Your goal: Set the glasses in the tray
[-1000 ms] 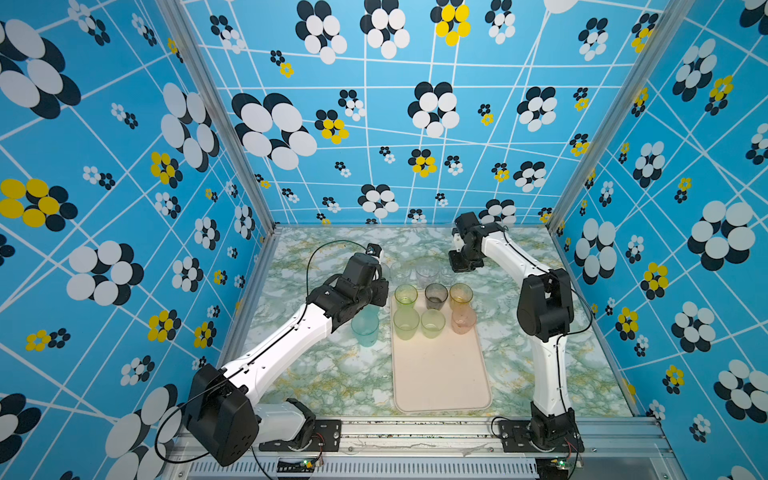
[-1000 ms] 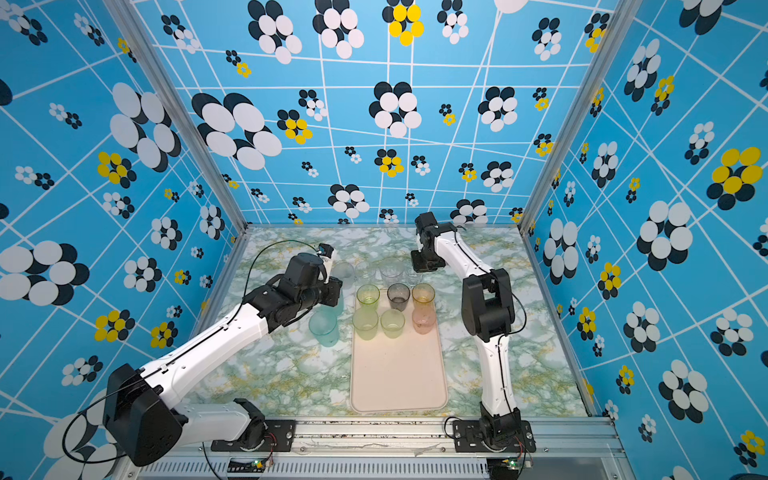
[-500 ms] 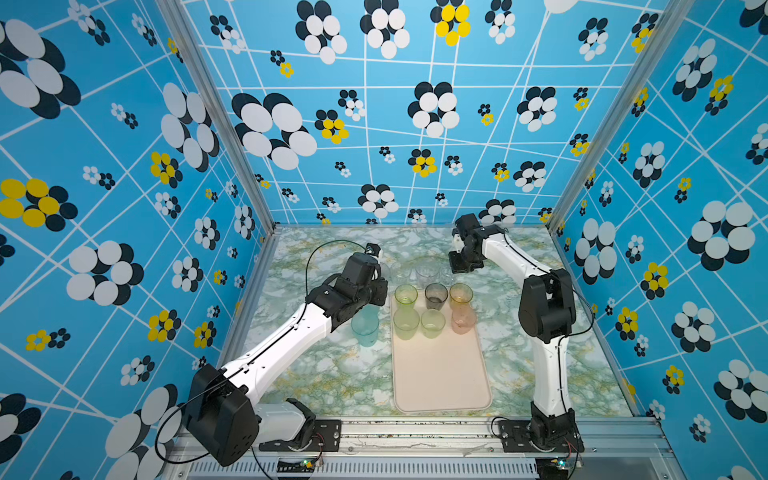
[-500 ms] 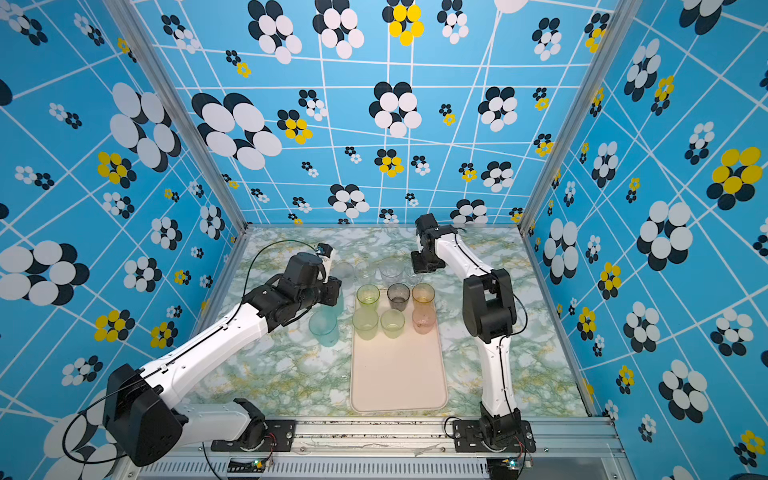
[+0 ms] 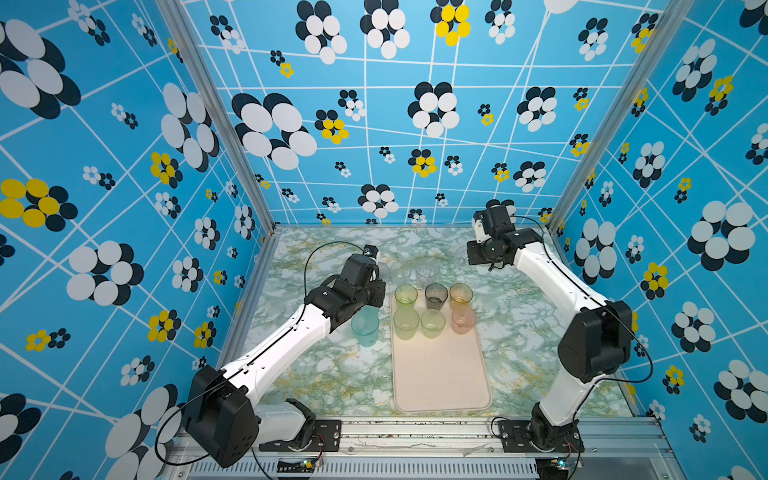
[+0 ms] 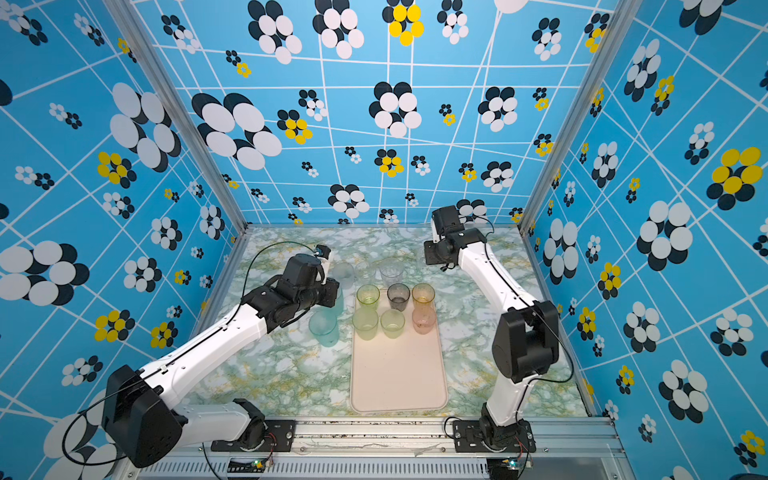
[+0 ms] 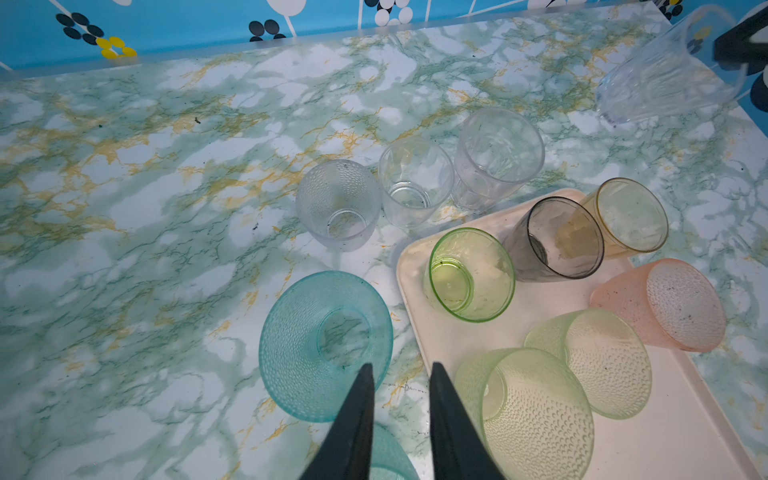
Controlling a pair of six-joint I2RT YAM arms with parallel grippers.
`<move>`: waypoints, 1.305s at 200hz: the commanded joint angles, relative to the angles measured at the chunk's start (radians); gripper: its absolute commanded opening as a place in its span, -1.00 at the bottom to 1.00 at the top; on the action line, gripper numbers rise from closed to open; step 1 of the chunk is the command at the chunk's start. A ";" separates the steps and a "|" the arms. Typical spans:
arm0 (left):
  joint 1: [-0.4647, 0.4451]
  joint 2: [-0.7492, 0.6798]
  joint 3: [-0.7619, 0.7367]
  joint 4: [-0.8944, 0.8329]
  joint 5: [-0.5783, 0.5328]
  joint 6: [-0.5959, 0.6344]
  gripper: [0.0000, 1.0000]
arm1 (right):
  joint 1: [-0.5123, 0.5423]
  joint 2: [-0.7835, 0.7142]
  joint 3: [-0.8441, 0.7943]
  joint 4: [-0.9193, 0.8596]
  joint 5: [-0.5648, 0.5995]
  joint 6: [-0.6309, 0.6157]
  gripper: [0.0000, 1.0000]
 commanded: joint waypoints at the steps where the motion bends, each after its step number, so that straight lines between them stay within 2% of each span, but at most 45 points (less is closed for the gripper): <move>1: 0.017 -0.040 -0.010 -0.027 -0.011 0.012 -0.48 | 0.032 -0.120 -0.064 -0.046 -0.019 -0.027 -1.00; 31: 0.028 -0.070 -0.009 -0.042 -0.017 0.022 -0.48 | 0.187 -0.295 -0.148 -0.111 0.065 -0.056 -1.00; 72: 0.044 -0.099 -0.009 -0.065 -0.011 0.028 -0.47 | 0.463 -0.435 -0.227 -0.224 0.134 -0.003 -1.00; 100: 0.044 -0.105 -0.013 -0.068 -0.002 0.023 -0.47 | 0.630 -0.444 -0.278 -0.249 0.157 0.087 -1.00; 130: 0.044 -0.104 -0.017 -0.066 0.004 0.016 -0.47 | 0.762 -0.376 -0.328 -0.202 0.110 0.161 -1.00; 158: 0.044 -0.104 -0.015 -0.072 0.010 0.013 -0.47 | 0.808 -0.284 -0.352 -0.166 0.077 0.197 -1.00; 261: 0.047 -0.097 -0.025 -0.088 0.008 0.016 -0.46 | 0.809 -0.064 -0.352 -0.099 0.039 0.234 -1.00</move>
